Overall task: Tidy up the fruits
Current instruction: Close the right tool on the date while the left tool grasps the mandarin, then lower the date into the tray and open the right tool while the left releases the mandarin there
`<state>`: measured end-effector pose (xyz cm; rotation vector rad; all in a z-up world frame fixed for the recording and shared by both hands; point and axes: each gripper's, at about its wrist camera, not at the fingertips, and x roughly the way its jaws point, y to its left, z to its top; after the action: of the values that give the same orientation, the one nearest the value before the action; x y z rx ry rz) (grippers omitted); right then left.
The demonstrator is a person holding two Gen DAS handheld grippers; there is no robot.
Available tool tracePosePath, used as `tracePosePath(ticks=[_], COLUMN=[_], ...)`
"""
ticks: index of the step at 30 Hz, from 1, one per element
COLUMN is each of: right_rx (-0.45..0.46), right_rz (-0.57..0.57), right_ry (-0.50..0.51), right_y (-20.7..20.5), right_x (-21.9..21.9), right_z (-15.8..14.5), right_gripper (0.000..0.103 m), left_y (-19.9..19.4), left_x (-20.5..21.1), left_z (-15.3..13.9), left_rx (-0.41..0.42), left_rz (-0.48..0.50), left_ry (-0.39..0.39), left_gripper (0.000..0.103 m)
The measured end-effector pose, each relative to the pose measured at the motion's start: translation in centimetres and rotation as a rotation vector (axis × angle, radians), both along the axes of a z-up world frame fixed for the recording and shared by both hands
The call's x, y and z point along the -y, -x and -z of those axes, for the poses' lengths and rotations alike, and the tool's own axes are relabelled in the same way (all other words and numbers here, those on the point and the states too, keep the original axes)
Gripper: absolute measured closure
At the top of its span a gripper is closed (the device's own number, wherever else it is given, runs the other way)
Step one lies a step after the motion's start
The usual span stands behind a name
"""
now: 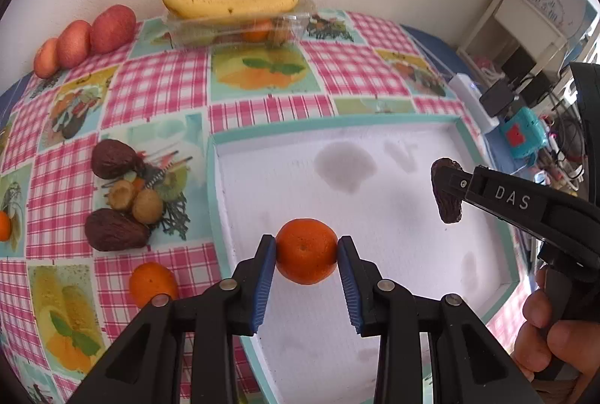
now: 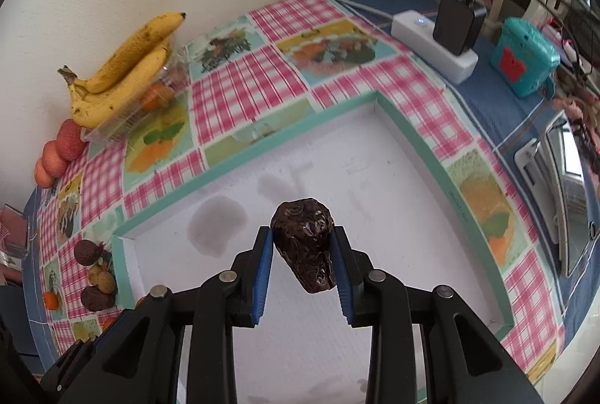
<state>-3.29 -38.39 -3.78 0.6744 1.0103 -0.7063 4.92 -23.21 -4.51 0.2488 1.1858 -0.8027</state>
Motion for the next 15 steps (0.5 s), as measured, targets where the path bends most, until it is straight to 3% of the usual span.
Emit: tracePosePath(ticks=[6, 15], right_rx=[-0.042, -0.064], right_rz=[0.009, 0.012], right_ry=[0.01, 0.013], right_y=[0.0, 0.0], right_x=[0.3, 0.5], right_z=[1.0, 1.4], right_gripper=[0.07, 0.07], left_y=[-0.1, -0.1], left_x=[0.1, 0.1], left_z=[1.3, 1.5], left_rx=[-0.008, -0.005], left_rz=[-0.007, -0.004], left_ry=[-0.048, -0.056], left_gripper=[0.067, 0.066])
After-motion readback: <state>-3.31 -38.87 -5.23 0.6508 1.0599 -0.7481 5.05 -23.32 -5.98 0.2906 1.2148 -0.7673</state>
